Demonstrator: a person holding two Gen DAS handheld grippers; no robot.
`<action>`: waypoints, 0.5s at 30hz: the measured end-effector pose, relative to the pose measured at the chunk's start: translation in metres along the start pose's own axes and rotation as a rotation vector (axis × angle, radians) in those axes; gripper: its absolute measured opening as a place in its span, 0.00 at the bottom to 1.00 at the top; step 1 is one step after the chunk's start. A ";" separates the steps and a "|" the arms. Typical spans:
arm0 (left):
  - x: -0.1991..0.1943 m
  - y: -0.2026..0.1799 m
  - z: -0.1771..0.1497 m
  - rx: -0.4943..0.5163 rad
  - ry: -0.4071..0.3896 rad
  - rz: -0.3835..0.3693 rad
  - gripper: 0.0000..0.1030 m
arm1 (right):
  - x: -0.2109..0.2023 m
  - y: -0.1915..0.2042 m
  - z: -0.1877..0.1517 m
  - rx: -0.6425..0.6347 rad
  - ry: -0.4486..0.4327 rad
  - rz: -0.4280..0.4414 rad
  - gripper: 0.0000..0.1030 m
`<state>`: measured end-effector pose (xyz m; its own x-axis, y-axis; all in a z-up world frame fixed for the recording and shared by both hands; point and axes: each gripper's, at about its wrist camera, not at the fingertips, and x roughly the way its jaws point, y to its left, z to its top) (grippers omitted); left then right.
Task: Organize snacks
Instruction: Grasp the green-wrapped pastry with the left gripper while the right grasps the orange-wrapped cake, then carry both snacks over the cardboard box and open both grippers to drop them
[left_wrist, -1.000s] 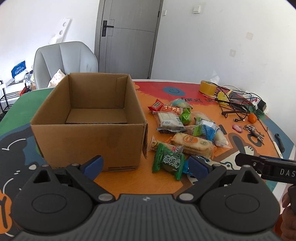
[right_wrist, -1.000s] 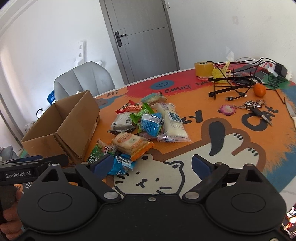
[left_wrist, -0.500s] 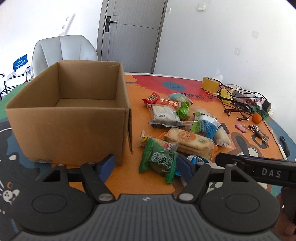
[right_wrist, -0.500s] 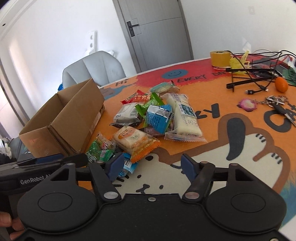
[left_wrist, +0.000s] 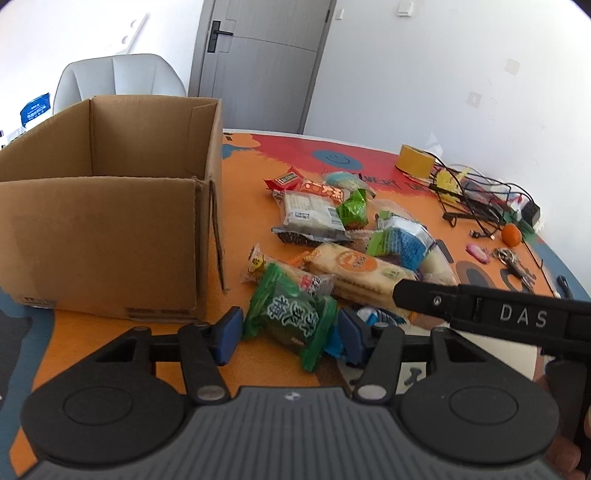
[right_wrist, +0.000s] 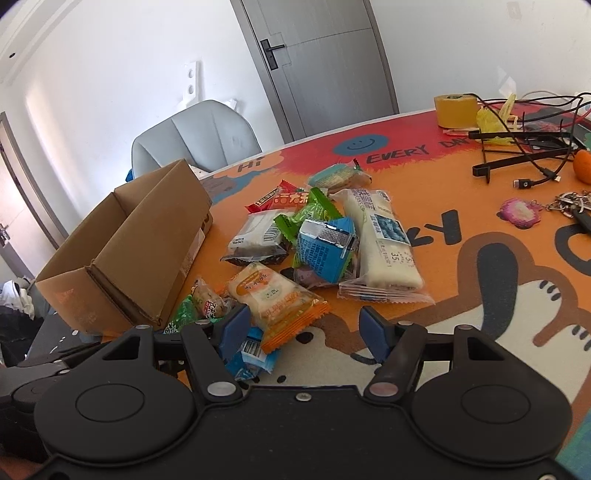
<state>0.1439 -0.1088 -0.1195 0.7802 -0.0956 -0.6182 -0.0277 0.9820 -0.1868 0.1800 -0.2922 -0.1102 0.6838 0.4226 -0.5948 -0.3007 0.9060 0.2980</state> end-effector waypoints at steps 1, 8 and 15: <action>0.001 0.000 0.000 -0.006 -0.001 0.002 0.55 | 0.002 0.000 0.001 0.002 0.000 0.002 0.63; 0.007 0.001 0.000 -0.017 -0.012 0.000 0.46 | 0.018 -0.001 0.004 0.025 0.018 0.038 0.64; 0.003 0.012 -0.002 -0.054 -0.037 0.047 0.38 | 0.027 0.001 0.002 0.038 0.019 0.062 0.50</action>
<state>0.1451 -0.0976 -0.1250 0.7998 -0.0429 -0.5987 -0.0974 0.9749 -0.2001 0.1991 -0.2796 -0.1242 0.6517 0.4787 -0.5884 -0.3162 0.8765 0.3630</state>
